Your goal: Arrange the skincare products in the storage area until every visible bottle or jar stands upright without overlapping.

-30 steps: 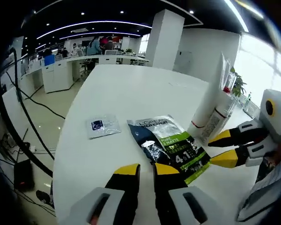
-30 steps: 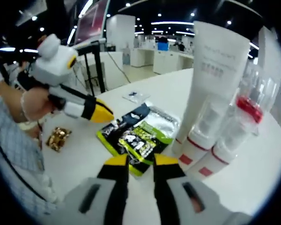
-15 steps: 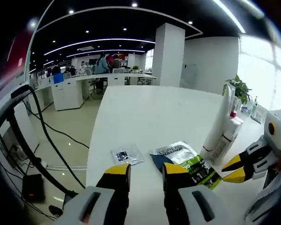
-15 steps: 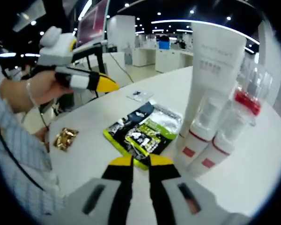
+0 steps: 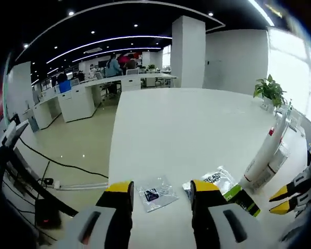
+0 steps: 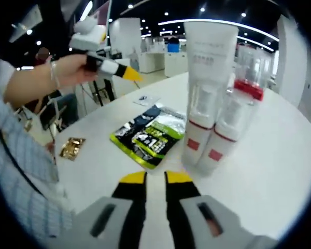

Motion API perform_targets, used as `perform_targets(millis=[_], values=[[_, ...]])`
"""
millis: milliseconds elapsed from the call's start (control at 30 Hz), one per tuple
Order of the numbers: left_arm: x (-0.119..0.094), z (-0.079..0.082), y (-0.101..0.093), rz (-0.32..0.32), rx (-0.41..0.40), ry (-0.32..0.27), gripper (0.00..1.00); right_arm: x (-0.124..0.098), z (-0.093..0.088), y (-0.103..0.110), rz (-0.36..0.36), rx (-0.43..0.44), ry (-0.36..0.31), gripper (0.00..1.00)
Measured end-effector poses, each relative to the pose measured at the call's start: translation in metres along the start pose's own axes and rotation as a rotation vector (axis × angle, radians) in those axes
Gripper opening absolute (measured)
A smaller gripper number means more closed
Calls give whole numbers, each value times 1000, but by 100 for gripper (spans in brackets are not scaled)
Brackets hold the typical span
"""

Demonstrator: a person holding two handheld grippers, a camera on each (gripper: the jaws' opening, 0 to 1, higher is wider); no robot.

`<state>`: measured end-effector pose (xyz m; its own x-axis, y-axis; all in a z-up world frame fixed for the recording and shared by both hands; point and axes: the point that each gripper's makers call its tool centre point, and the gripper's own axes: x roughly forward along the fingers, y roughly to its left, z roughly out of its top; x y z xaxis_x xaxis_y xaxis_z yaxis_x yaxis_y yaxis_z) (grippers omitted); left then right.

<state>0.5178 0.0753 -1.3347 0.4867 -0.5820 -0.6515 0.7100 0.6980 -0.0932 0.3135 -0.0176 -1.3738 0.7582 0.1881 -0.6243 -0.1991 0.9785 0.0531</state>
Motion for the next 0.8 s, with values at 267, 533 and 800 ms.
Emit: perform_targets(millis=[267, 533, 800], values=[[25, -6, 5, -5, -134, 137, 56, -2, -7, -2, -10, 7, 11, 14], [56, -24, 14, 56, -149, 320, 62, -3, -10, -5, -15, 1, 11, 14], [66, -35, 25, 145, -97, 410, 59, -7, -15, -7, -27, -9, 15, 14]])
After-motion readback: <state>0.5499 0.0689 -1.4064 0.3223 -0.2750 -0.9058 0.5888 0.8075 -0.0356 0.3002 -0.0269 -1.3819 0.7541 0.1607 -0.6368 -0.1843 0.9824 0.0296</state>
